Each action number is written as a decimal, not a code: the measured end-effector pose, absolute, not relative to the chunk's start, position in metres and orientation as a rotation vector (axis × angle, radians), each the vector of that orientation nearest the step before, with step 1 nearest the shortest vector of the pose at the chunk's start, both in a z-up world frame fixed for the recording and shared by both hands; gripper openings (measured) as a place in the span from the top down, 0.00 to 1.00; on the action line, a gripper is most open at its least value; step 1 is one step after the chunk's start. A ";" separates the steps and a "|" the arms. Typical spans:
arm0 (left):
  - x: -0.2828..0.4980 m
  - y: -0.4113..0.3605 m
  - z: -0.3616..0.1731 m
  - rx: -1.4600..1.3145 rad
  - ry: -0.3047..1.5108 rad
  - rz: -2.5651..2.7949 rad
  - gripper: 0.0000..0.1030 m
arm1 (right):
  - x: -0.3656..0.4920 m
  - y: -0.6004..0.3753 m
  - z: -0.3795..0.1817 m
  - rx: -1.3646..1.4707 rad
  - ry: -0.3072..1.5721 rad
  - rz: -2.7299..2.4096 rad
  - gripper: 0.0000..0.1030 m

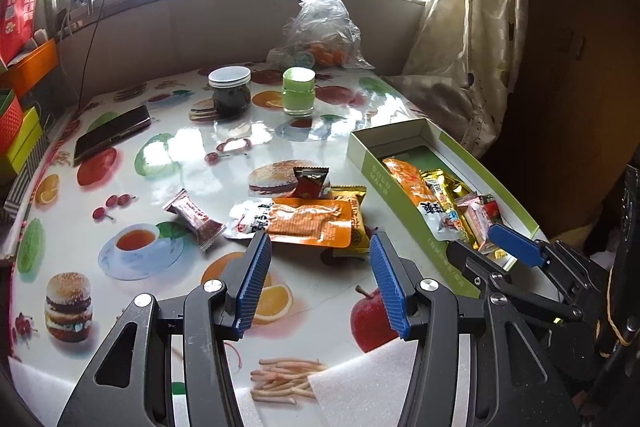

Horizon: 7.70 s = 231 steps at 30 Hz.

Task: Organize snacks
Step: 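Withdraw both grippers from the box toward the remaining snacks, then grasp the orange strip packet with the right gripper, then grasp the white-and-red wrapped candy with the left gripper while the right gripper holds the orange packet, then carry both held packets over the green box, then lower both packets into the box and open both grippers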

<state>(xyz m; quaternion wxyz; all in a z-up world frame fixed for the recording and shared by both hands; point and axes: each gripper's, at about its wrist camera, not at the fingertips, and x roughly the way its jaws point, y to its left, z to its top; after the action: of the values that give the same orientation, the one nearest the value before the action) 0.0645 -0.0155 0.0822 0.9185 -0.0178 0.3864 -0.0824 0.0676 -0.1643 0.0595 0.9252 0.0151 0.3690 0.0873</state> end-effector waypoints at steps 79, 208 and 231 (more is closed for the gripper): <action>0.164 0.104 0.003 -0.387 1.009 0.005 0.49 | 0.127 -0.037 0.021 -0.421 0.709 0.337 0.88; 0.181 -0.132 0.041 -0.126 1.026 -0.400 0.79 | 0.115 -0.235 0.030 -0.151 0.775 0.054 0.92; 0.168 -0.122 0.053 -0.128 0.982 -0.390 0.65 | 0.108 -0.240 0.044 -0.020 0.762 0.094 0.63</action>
<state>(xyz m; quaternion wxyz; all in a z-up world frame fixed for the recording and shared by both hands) 0.1680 -0.1219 0.0529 0.8617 -0.0611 0.4681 -0.1860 0.1078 -0.2395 0.0441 0.9273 -0.0097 0.3715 0.0457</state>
